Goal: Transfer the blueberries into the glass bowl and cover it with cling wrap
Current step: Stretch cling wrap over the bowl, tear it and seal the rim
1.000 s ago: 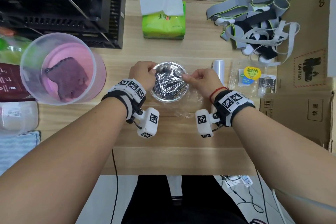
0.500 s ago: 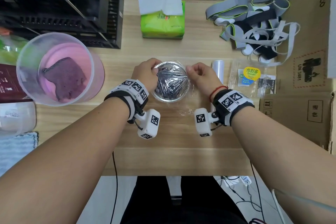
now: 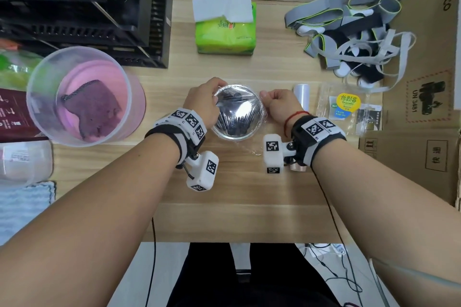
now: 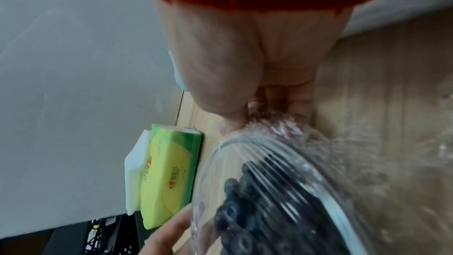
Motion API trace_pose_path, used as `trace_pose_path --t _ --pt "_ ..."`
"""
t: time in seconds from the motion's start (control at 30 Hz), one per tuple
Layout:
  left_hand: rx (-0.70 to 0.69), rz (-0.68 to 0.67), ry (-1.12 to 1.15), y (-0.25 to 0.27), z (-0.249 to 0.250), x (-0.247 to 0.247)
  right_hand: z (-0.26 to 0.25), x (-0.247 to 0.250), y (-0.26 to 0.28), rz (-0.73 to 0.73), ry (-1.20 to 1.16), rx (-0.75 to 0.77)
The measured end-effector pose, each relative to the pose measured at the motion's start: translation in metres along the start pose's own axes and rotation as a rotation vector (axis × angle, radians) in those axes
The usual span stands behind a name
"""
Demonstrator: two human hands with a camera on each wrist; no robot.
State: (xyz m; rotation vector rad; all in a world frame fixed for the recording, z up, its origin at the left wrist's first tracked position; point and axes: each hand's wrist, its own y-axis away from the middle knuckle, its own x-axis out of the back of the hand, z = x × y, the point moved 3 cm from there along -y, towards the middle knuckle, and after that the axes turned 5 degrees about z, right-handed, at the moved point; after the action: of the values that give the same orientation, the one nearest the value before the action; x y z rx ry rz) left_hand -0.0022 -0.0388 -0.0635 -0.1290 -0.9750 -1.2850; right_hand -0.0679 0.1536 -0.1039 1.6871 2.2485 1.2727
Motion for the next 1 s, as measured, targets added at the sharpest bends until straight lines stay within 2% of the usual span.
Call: trace_pose_path --t 0.07,0.17,0.4,0.6,0.73,0.9,1.0 --pt "-0.033 -0.055 -0.035 0.001 0.004 0.002 -0.004 0.0 0.002 -0.065 -0.087 -0.08" --pt "-0.081 -0.133 -0.098 0.0 0.009 0.002 -0.01 0.001 0.003 -0.104 -0.079 -0.102" --pt "-0.088 -0.247 -0.231 -0.004 0.016 -0.001 -0.008 0.001 0.005 0.002 0.089 -0.017" --pt "-0.008 -0.243 -0.143 -0.003 0.016 -0.004 -0.007 0.012 0.016 0.255 0.148 0.148" --pt "0.08 -0.17 -0.044 0.0 0.017 -0.006 -0.004 0.008 0.022 0.15 0.12 0.212" --pt "0.139 -0.093 0.02 0.006 0.014 -0.007 0.007 0.004 0.02 0.074 -0.179 0.022" --pt "0.149 -0.064 0.024 0.008 0.012 -0.006 0.009 0.001 0.024 -0.026 -0.45 -0.165"
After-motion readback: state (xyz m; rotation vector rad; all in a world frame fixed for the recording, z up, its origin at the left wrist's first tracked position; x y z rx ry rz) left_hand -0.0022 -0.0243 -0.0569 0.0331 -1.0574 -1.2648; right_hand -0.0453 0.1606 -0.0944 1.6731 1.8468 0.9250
